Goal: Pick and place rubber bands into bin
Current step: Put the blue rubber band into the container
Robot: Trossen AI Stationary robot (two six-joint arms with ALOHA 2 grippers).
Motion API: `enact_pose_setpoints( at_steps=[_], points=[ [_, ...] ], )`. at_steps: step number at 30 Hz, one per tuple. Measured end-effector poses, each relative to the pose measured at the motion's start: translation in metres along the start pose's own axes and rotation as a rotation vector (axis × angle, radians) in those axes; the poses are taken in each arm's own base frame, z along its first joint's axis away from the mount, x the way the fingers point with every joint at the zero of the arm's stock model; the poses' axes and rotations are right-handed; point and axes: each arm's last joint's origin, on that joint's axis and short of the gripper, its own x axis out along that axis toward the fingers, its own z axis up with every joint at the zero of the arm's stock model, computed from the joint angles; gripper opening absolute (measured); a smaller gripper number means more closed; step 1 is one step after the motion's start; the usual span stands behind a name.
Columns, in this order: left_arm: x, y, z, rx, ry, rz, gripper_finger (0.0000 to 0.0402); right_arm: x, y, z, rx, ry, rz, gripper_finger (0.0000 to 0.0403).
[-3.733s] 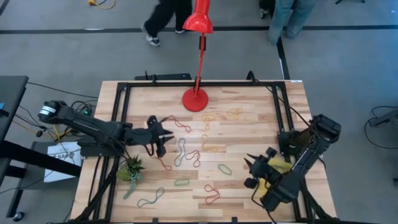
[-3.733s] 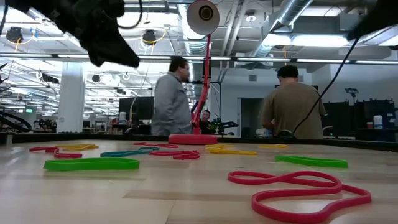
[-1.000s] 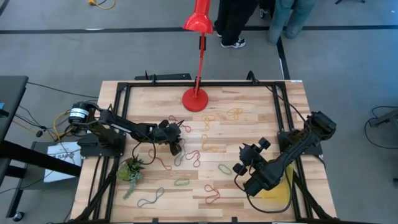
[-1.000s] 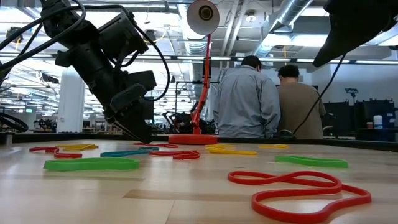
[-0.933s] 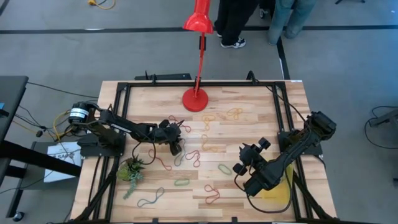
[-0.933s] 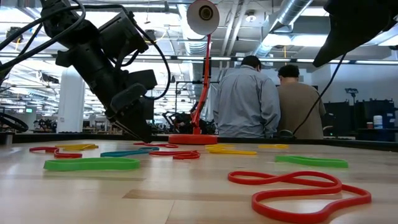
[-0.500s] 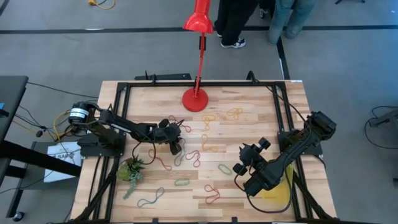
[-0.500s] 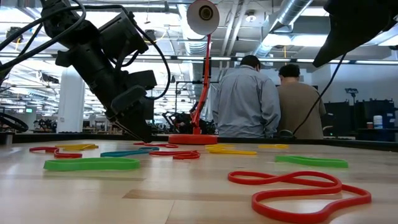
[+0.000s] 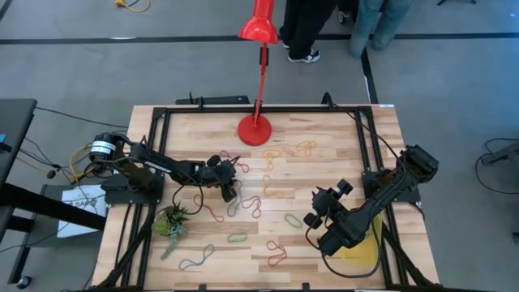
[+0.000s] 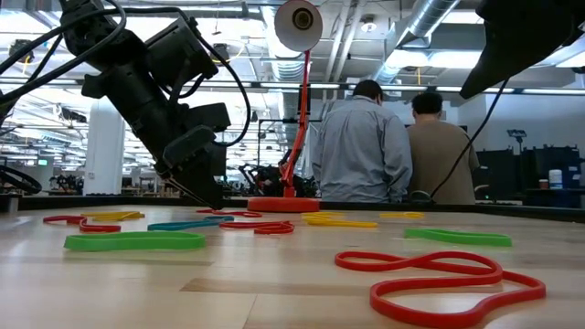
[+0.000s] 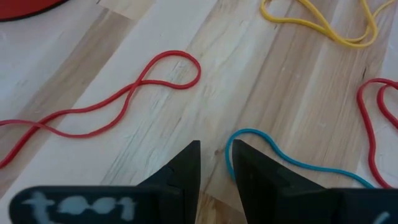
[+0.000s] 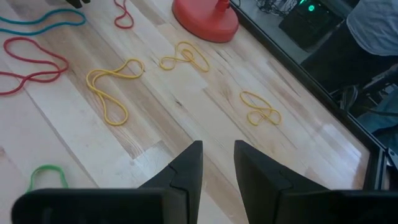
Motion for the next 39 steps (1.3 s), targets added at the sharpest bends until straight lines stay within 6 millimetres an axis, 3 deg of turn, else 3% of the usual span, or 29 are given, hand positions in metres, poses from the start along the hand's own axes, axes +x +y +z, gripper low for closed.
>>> enact_pose_setpoints(
  at_steps=[39],
  points=[
    [0.0001, 0.0008, 0.0014, -0.032, -0.019, 0.020, 0.0082, -0.0001, 0.0003, 0.0000, 0.003, 0.000, 0.002, 0.0087]
  ],
)
